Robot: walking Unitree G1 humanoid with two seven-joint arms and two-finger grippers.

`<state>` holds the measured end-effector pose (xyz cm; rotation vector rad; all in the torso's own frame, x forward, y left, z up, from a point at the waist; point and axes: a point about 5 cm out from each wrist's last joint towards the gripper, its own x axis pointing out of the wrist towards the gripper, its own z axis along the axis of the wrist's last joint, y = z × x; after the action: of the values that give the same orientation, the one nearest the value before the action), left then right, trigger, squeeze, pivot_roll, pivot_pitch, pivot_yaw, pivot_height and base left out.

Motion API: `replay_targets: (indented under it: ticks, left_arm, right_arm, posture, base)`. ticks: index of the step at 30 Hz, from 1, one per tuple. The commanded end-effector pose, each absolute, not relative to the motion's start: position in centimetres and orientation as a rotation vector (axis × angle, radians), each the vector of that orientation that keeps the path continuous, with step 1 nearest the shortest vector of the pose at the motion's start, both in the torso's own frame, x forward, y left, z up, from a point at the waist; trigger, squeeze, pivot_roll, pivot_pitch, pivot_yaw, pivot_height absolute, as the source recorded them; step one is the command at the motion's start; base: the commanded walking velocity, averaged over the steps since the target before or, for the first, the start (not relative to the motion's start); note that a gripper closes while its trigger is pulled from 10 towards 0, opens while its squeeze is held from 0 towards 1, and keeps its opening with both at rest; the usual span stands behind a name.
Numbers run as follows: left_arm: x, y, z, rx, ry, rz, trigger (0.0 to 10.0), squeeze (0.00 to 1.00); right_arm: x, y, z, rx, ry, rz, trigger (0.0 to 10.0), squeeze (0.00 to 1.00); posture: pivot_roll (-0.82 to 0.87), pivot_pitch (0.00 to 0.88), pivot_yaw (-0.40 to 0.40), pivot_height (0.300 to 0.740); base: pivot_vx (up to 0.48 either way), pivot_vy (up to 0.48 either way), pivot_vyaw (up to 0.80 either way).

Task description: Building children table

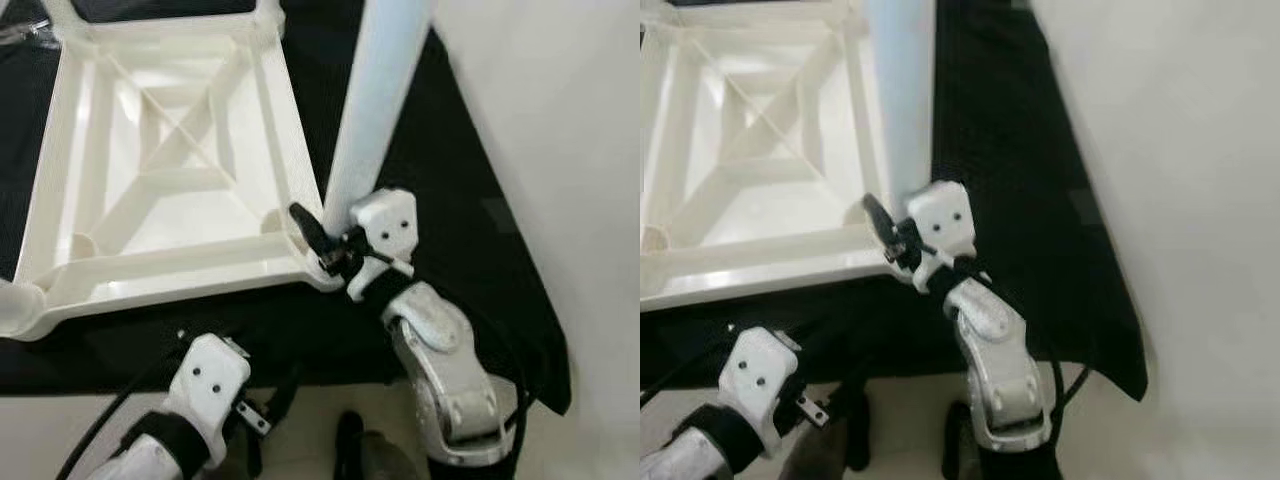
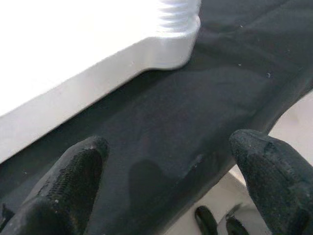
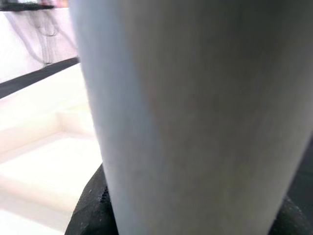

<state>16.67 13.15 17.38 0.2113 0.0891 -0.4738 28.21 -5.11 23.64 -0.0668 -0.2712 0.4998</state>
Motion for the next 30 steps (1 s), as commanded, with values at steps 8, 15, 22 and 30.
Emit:
replay_targets:
  ticks: [8, 15, 22, 30]
  left_arm:
    - [16.7, 13.1, 17.4, 0.222, 0.086, -0.477, 10.0, 0.0]
    - [16.7, 13.0, 17.3, 0.221, 0.085, -0.474, 10.0, 0.0]
    - [16.8, 12.9, 17.3, 0.221, 0.08, -0.472, 10.0, 0.0]
    - [17.0, 12.8, 17.3, 0.221, 0.074, -0.469, 10.0, 0.0]
  right_arm:
    - [30.3, -4.0, 18.3, -0.054, 0.142, 0.393, 10.0, 0.0]
    - [30.5, -4.0, 19.3, -0.013, 0.09, 0.447, 10.0, 1.0]
    - [30.9, -2.8, 24.6, 0.131, -0.163, 0.819, 10.0, 0.0]
    - [32.0, -3.6, 27.0, -0.047, -0.273, 1.102, 10.0, 0.0]
  posture:
    - [0.2, 0.432, -0.099, 0.74]
    - [0.2, 0.427, -0.101, 0.74]
    - [0.2, 0.42, -0.107, 0.74]
    - [0.2, 0.416, -0.115, 0.74]
  base:
    - [0.0, 0.0, 0.0]
    - [0.0, 0.0, 0.0]
    - [0.0, 0.0, 0.0]
    - [0.0, 0.0, 0.0]
